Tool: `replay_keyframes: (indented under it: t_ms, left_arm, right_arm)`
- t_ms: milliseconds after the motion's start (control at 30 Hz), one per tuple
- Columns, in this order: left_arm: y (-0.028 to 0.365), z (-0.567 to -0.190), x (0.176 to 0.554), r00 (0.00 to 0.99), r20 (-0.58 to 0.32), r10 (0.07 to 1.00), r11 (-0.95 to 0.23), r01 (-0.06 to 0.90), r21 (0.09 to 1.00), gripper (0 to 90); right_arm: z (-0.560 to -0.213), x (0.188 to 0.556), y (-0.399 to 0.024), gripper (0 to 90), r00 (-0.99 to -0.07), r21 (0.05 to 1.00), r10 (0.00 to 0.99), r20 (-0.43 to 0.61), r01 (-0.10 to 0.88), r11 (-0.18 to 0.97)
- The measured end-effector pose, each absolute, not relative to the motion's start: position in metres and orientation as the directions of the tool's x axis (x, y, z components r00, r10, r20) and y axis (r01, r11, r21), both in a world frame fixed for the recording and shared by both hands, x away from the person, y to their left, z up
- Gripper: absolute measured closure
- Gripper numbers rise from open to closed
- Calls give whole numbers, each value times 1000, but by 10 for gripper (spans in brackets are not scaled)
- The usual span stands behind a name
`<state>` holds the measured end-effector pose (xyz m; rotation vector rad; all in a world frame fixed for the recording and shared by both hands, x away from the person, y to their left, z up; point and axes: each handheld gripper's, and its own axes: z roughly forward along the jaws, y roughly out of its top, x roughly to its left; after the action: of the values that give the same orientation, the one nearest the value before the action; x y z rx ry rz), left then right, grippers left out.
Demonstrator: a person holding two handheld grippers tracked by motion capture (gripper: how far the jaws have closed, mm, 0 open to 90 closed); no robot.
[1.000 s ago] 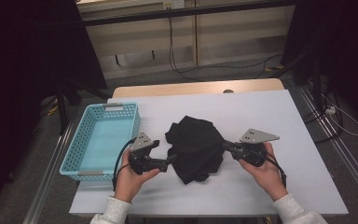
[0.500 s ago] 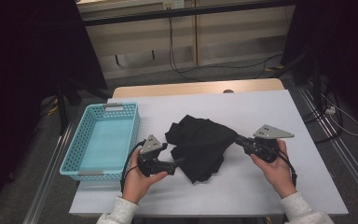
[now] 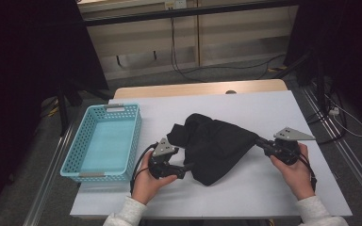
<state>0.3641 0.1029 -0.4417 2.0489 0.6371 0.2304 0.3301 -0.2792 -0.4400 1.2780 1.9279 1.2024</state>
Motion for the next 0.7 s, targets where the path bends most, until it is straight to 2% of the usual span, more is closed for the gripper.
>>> replay_keyframes:
  t_ms: [33, 67, 167, 200, 233, 300, 367, 400, 500, 533, 700]
  left_arm:
    - [102, -442, 364, 850, -85, 520, -422, 341, 840, 221]
    - [101, -442, 363, 854, -89, 513, -426, 343, 837, 284]
    - [96, -444, 360, 864, -92, 495, -441, 341, 830, 332]
    - [94, -445, 360, 867, -104, 487, -449, 351, 822, 399]
    - [93, -445, 359, 870, -111, 481, -453, 355, 818, 399]
    - [92, -447, 359, 871, -127, 474, -459, 368, 809, 506]
    - [90, -448, 358, 871, -133, 473, -460, 373, 806, 550]
    - [90, -448, 358, 873, -141, 466, -465, 378, 801, 611]
    - [89, -447, 357, 866, -173, 470, -456, 406, 792, 659]
    - [88, -448, 356, 862, -183, 474, -459, 418, 784, 781]
    - [89, -445, 354, 854, -208, 477, -456, 443, 772, 859]
  right_arm:
    - [-440, 329, -279, 860, -413, 885, 910, 42, 438, 158]
    - [-440, 328, -279, 860, -416, 884, 909, 37, 437, 164]
    - [-439, 328, -280, 860, -418, 883, 908, 29, 437, 173]
    - [-439, 328, -281, 860, -411, 883, 911, 34, 440, 165]
    - [-439, 328, -281, 860, -411, 883, 911, 34, 440, 165]
    - [-440, 326, -284, 860, -404, 884, 913, 58, 445, 141]
    - [-440, 326, -285, 860, -404, 885, 913, 55, 444, 143]
    - [-441, 326, -285, 860, -409, 882, 911, 52, 447, 150]
    - [-441, 327, -284, 860, -409, 882, 911, 51, 446, 151]
    - [-441, 326, -283, 860, -413, 882, 909, 52, 446, 152]
    - [-441, 326, -280, 860, -422, 876, 906, 37, 450, 175]
